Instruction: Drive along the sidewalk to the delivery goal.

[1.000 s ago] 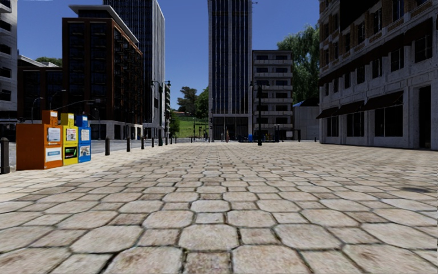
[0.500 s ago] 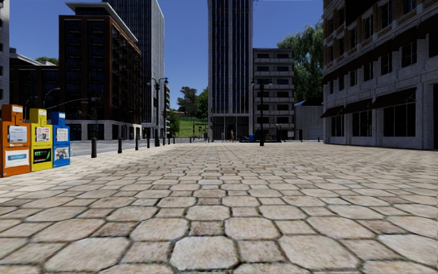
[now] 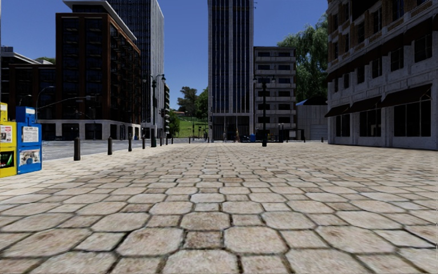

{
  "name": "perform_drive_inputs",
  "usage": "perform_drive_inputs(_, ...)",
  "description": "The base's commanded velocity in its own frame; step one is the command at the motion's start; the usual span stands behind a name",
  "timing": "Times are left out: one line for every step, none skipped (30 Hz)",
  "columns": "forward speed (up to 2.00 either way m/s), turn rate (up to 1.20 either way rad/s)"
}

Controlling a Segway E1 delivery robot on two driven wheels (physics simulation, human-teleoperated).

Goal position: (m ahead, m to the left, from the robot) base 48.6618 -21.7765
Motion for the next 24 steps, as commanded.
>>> perform_drive_inputs(2.0,0.0)
perform_drive_inputs(2.0,0.0)
perform_drive_inputs(2.0,0.0)
perform_drive_inputs(2.0,0.0)
perform_drive_inputs(2.0,0.0)
perform_drive_inputs(2.0,0.0)
perform_drive_inputs(2.0,0.0)
perform_drive_inputs(2.0,0.0)
perform_drive_inputs(2.0,0.0)
perform_drive_inputs(2.0,0.0)
perform_drive_inputs(2.0,0.0)
perform_drive_inputs(2.0,0.0)
perform_drive_inputs(2.0,0.0)
perform_drive_inputs(2.0,0.0)
perform_drive_inputs(2.0,0.0)
perform_drive_inputs(2.0,0.0)
perform_drive_inputs(2.0,0.0)
perform_drive_inputs(2.0,0.0)
perform_drive_inputs(2.0,0.0)
perform_drive_inputs(2.0,0.0)
perform_drive_inputs(2.0,0.0)
perform_drive_inputs(2.0,0.0)
perform_drive_inputs(2.0,0.0)
perform_drive_inputs(2.0,0.0)
